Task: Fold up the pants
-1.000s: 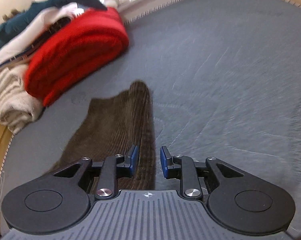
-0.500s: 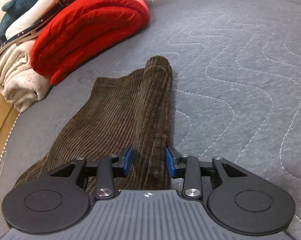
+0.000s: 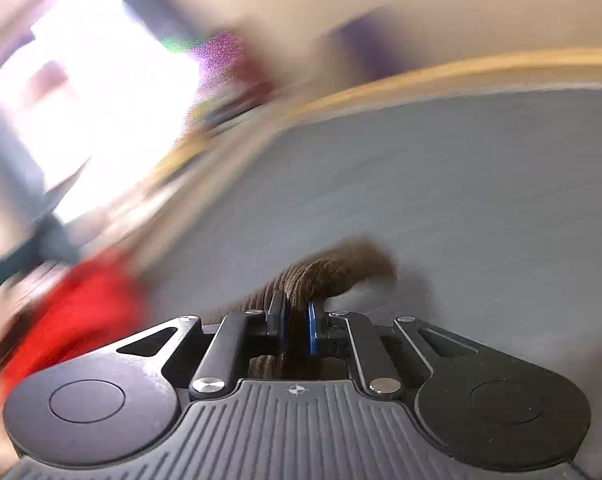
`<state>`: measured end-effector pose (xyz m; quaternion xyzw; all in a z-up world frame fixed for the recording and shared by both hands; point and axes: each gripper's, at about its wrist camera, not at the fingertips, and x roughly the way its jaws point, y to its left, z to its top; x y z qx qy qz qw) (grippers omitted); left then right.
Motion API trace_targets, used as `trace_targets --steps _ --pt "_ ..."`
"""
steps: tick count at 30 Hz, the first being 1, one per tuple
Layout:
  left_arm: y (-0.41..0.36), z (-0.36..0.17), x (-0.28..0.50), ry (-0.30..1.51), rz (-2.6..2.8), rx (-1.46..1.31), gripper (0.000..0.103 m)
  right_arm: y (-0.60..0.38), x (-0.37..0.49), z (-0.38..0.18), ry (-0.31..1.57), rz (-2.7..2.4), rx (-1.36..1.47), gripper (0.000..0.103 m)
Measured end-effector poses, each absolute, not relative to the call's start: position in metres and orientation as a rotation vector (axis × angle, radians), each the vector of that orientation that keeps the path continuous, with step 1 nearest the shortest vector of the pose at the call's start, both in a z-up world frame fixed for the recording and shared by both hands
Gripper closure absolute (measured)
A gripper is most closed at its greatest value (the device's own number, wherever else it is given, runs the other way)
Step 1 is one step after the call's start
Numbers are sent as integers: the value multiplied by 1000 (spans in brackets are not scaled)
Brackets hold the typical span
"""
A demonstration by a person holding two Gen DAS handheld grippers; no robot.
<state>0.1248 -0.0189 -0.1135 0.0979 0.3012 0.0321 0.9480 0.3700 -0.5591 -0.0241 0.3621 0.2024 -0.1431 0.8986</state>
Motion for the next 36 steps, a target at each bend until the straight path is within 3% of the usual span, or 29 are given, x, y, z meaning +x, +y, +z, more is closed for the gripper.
trace_targets --steps 3,7,10,13,15,18,20,22,25,26,27,29,30,31,32,36 --pt "-23 -113 125 616 72 224 90 -604 357 -60 558 -371 744 91" --pt "-28 -109 128 642 79 253 90 -623 350 -108 703 -296 705 81" --pt "-32 -96 138 712 85 268 88 -646 333 -123 699 -263 756 79" --pt "-30 -74 149 708 66 144 60 -668 324 -126 666 -228 891 73" --pt "-41 -56 157 657 49 128 58 -676 321 -125 628 -243 921 67" --pt "-61 -39 179 647 -34 103 52 -688 320 -136 582 -251 1028 67" --pt "-76 -36 195 659 -84 124 38 -694 322 -143 549 -251 1114 67" --pt "-87 -42 212 728 -137 146 31 -699 325 -147 529 -240 1176 67" --pt "-99 -59 226 809 -111 248 31 -703 336 -151 516 -219 1225 66" --pt "-97 -63 229 820 -103 266 35 -705 339 -152 515 -211 1237 66" --pt "-96 -67 230 839 -112 261 41 -706 344 -154 513 -211 1244 66" --pt "-91 -70 229 860 -135 283 70 -711 346 -154 501 -215 1258 66" --pt "-90 -70 225 848 -157 334 75 -712 346 -154 495 -219 1260 69" --pt "-88 -72 221 839 -179 377 77 -713 347 -152 492 -223 1257 87" --pt "-85 -72 216 833 -204 410 78 -712 347 -150 487 -220 1243 95" --pt "-60 -71 211 827 -159 420 77 -705 341 -127 472 -336 1061 97"
